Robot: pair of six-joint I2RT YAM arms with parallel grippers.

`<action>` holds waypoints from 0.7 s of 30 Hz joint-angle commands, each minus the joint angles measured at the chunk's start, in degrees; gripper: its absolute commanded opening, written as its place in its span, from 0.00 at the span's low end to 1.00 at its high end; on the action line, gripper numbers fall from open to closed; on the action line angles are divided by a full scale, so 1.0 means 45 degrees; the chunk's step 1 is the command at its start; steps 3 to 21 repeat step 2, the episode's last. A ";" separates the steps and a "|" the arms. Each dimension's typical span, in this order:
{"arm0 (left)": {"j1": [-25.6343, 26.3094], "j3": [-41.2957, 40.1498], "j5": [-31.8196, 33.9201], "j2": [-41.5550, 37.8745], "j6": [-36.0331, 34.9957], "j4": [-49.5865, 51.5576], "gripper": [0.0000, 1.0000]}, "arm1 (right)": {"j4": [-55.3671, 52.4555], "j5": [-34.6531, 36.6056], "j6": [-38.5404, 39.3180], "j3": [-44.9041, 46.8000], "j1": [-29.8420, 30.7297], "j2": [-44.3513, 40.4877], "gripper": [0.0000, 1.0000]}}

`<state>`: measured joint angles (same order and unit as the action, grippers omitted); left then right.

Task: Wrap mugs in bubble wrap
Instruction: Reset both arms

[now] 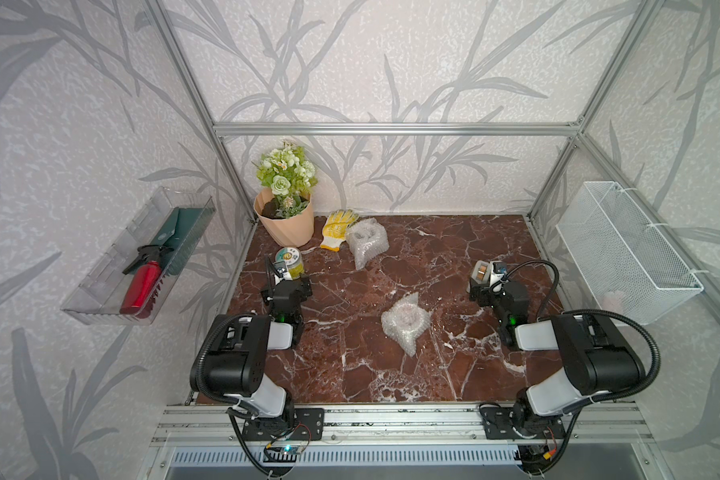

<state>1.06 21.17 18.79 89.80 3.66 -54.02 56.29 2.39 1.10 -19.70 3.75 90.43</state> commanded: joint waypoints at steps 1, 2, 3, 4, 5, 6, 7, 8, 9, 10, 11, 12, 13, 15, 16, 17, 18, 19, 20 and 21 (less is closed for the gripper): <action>-0.0021 0.0088 -0.0130 0.0052 -0.0097 -0.0154 0.99 | 0.0403 -0.0119 0.0169 -0.0112 0.0046 0.0060 0.99; -0.0010 -0.0003 -0.0104 0.0101 -0.0189 -0.0432 0.99 | 0.0345 -0.0183 0.0194 -0.0133 0.0048 0.0060 0.99; -0.0010 -0.0003 -0.0104 0.0101 -0.0189 -0.0432 0.99 | 0.0345 -0.0183 0.0194 -0.0133 0.0048 0.0060 0.99; -0.0010 -0.0003 -0.0104 0.0101 -0.0189 -0.0432 0.99 | 0.0345 -0.0183 0.0194 -0.0133 0.0048 0.0060 0.99; -0.0010 -0.0003 -0.0104 0.0101 -0.0189 -0.0432 0.99 | 0.0345 -0.0183 0.0194 -0.0133 0.0048 0.0060 0.99; -0.0010 -0.0003 -0.0104 0.0101 -0.0189 -0.0432 0.99 | 0.0345 -0.0183 0.0194 -0.0133 0.0048 0.0060 0.99; -0.0010 -0.0003 -0.0104 0.0101 -0.0189 -0.0432 0.99 | 0.0345 -0.0183 0.0194 -0.0133 0.0048 0.0060 0.99; -0.0010 -0.0003 -0.0104 0.0101 -0.0189 -0.0432 0.99 | 0.0345 -0.0183 0.0194 -0.0133 0.0048 0.0060 0.99; -0.0010 -0.0003 -0.0104 0.0101 -0.0189 -0.0432 0.99 | 0.0345 -0.0183 0.0194 -0.0133 0.0048 0.0060 0.99; -0.0010 -0.0003 -0.0104 0.0101 -0.0189 -0.0432 0.99 | 0.0345 -0.0183 0.0194 -0.0133 0.0048 0.0060 0.99; -0.0010 -0.0003 -0.0104 0.0101 -0.0189 -0.0432 0.99 | 0.0345 -0.0183 0.0194 -0.0133 0.0048 0.0060 0.99; -0.0010 -0.0003 -0.0104 0.0101 -0.0189 -0.0432 0.99 | 0.0345 -0.0183 0.0194 -0.0133 0.0048 0.0060 0.99; -0.0010 -0.0003 -0.0104 0.0101 -0.0189 -0.0432 0.99 | 0.0345 -0.0183 0.0194 -0.0133 0.0048 0.0060 0.99; -0.0010 -0.0003 -0.0104 0.0101 -0.0189 -0.0432 0.99 | 0.0345 -0.0183 0.0194 -0.0133 0.0048 0.0060 0.99; -0.0010 -0.0003 -0.0104 0.0101 -0.0189 -0.0432 0.99 | 0.0345 -0.0183 0.0194 -0.0133 0.0048 0.0060 0.99; -0.0010 -0.0003 -0.0104 0.0101 -0.0189 -0.0432 0.99 | 0.0345 -0.0183 0.0194 -0.0133 0.0048 0.0060 0.99; -0.0010 -0.0003 -0.0104 0.0101 -0.0189 -0.0432 0.99 | 0.0345 -0.0183 0.0194 -0.0133 0.0048 0.0060 0.99; -0.0010 -0.0003 -0.0104 0.0101 -0.0189 -0.0432 0.99 | 0.0345 -0.0183 0.0194 -0.0133 0.0048 0.0060 0.99; -0.0010 -0.0003 -0.0104 0.0101 -0.0189 -0.0432 0.99 | 0.0345 -0.0183 0.0194 -0.0133 0.0048 0.0060 0.99; -0.0010 -0.0003 -0.0104 0.0101 -0.0189 -0.0432 0.99 | 0.0345 -0.0183 0.0194 -0.0133 0.0048 0.0060 0.99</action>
